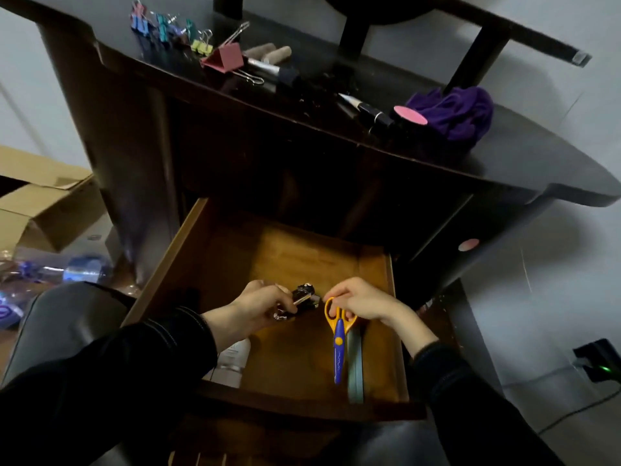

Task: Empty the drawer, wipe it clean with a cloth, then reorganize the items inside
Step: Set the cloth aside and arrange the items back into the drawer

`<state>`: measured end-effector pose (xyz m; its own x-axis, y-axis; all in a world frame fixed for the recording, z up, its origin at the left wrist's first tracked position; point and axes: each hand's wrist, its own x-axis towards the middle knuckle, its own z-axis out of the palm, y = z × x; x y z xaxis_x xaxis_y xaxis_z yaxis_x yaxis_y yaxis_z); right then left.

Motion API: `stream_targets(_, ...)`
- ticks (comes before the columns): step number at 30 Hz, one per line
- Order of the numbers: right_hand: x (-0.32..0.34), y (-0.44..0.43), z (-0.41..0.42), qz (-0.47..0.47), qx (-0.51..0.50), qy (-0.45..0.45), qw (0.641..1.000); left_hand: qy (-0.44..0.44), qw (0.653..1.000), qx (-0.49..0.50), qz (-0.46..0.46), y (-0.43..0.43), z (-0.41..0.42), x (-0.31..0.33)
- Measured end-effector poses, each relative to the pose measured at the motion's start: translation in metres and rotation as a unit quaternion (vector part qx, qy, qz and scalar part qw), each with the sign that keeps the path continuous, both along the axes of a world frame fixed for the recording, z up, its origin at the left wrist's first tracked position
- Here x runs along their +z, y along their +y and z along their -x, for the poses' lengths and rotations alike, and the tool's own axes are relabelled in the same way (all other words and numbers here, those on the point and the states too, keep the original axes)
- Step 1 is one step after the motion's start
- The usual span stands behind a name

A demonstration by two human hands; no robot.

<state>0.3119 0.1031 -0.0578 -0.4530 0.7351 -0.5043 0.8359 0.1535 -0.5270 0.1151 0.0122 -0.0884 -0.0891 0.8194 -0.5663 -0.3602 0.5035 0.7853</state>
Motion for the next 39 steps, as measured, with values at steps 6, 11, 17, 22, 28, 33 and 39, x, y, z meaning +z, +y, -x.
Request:
stream_targets(6, -0.030, 0.032, 0.008, -0.064, 0.025, -0.103, 0.992, 0.085, 0.994, -0.064, 0.005, 0.001, -0.003, -0.013)
stream_targets(11, -0.043, 0.040, 0.008, -0.099, 0.030, -0.138, 0.985, 0.102, 0.991, -0.081, 0.008, 0.001, -0.012, -0.017)
stream_targets(17, -0.053, 0.035, 0.011, -0.177, 0.040, -0.187, 0.966, 0.154, 0.984, -0.075, 0.046, 0.000, -0.029, -0.028)
stream_targets(22, -0.050, 0.029, 0.011, -0.216, 0.071, -0.227, 0.947, 0.208, 0.973, -0.090, 0.040, 0.002, -0.048, -0.036)
stream_targets(28, -0.046, 0.022, 0.011, -0.232, 0.101, -0.274, 0.928, 0.312, 0.937, -0.156, 0.003, 0.004, -0.075, -0.046)
stream_targets(33, -0.043, 0.020, 0.009, -0.230, 0.110, -0.275, 0.927, 0.435, 0.855, -0.280, -0.032, -0.001, -0.093, -0.057)
stream_targets(39, -0.046, 0.019, 0.004, -0.242, 0.118, -0.240, 0.933, 0.492, 0.809, -0.317, -0.059, 0.000, -0.094, -0.061)
